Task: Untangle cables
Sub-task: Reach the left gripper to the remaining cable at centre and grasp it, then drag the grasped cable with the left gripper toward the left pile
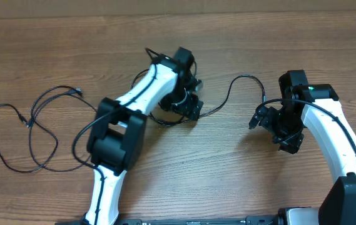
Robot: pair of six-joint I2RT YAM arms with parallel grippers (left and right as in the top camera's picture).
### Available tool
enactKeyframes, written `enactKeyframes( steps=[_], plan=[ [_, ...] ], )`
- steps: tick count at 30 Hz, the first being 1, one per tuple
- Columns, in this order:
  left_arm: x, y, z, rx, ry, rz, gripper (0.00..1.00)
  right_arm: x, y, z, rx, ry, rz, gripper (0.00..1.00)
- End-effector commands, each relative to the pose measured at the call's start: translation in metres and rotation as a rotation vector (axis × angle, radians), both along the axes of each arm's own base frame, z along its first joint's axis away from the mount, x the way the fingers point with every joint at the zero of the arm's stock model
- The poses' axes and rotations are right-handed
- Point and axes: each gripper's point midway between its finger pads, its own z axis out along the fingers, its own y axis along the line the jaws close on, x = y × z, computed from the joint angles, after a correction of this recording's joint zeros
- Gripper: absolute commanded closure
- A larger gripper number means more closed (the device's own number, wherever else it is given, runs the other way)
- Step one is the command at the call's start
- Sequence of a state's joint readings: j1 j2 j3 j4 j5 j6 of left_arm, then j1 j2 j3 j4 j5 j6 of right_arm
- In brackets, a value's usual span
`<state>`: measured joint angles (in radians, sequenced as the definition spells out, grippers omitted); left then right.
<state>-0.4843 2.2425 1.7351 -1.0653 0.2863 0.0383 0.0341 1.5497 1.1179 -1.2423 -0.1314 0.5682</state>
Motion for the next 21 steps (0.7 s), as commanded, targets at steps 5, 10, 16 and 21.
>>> enactKeyframes(
  steps=[5,10,16,21],
  plan=[
    [-0.026,-0.007,-0.021,0.111,0.021,-0.138,0.34,0.0,-0.001,-0.001,0.0,0.002,-0.002,0.0],
    [-0.039,-0.005,-0.022,0.218,0.005,-0.197,0.42,-0.001,-0.001,-0.001,0.0,0.003,-0.002,0.0],
    [-0.038,0.002,-0.022,0.346,-0.056,-0.203,0.74,-0.003,-0.005,-0.002,-0.024,0.013,-0.001,0.0],
    [-0.027,0.024,-0.018,0.467,-0.102,-0.123,0.96,-0.011,-0.017,-0.002,-0.097,0.044,0.005,0.0]
  ],
)
